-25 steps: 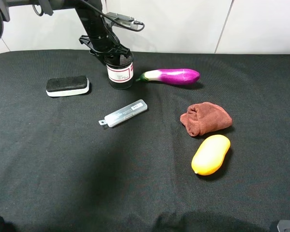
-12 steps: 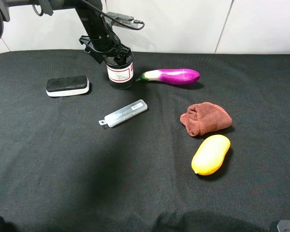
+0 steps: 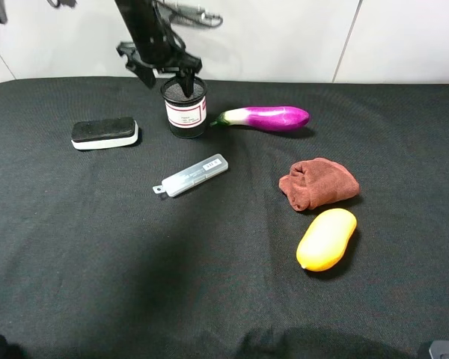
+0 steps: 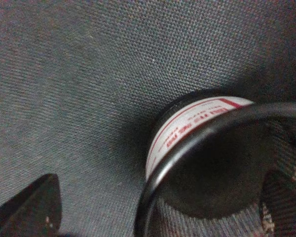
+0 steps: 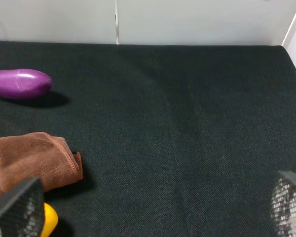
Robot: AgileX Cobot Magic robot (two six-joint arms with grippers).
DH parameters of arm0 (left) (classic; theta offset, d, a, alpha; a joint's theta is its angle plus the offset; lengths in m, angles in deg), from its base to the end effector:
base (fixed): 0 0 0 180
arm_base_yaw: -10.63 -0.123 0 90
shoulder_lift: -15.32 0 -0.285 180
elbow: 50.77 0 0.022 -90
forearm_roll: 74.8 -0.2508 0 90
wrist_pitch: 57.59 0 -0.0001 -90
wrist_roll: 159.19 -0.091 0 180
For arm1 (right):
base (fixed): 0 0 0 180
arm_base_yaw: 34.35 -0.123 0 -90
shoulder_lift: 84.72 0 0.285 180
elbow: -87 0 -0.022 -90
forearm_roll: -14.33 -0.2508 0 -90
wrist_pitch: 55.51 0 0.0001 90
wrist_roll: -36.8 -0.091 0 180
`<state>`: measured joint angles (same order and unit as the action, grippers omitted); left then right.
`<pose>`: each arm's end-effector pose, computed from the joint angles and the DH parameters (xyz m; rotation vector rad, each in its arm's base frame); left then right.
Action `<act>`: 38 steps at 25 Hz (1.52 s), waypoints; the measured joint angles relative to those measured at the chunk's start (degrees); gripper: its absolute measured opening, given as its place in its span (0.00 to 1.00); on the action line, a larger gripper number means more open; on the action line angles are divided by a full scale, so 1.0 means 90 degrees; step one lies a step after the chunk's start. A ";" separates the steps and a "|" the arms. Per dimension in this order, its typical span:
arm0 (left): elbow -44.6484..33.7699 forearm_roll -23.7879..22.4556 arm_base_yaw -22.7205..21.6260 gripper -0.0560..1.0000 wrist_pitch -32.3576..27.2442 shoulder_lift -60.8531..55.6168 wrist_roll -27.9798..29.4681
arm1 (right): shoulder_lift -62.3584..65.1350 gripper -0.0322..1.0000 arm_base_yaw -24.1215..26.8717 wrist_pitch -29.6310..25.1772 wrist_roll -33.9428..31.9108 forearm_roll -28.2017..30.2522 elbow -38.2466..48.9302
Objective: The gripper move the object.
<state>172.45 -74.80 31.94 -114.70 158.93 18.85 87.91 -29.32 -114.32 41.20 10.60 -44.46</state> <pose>0.4796 -0.1871 0.1844 0.5552 2.6964 -0.0920 -0.0043 0.0055 0.2803 0.0090 2.0007 -0.0283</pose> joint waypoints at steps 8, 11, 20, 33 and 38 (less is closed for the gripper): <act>0.0558 -0.0272 0.0000 0.85 -0.1048 -0.0640 0.0041 | 0.0000 0.70 0.0000 0.0000 0.0000 0.0000 0.0000; 0.0560 -0.0291 0.0000 0.85 -0.1162 -0.0919 0.0056 | 0.0000 0.70 0.0000 0.0000 0.0000 0.0000 0.0000; 0.0146 -0.0441 -0.0019 0.85 -0.1164 -0.1843 0.0105 | 0.0000 0.70 0.0000 0.0000 0.0000 0.0000 0.0000; -0.3713 -0.0453 -0.1066 0.85 -0.1153 -0.4747 0.0111 | 0.0000 0.70 0.0000 0.0000 0.0000 -0.0006 0.0000; -0.5504 -0.0459 -0.1801 0.85 -0.1153 -0.6496 0.0111 | 0.0000 0.70 0.0000 0.0000 0.0000 -0.0006 0.0000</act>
<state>122.91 -78.93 15.73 -125.08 100.47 19.86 87.91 -29.32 -114.32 41.20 10.55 -44.46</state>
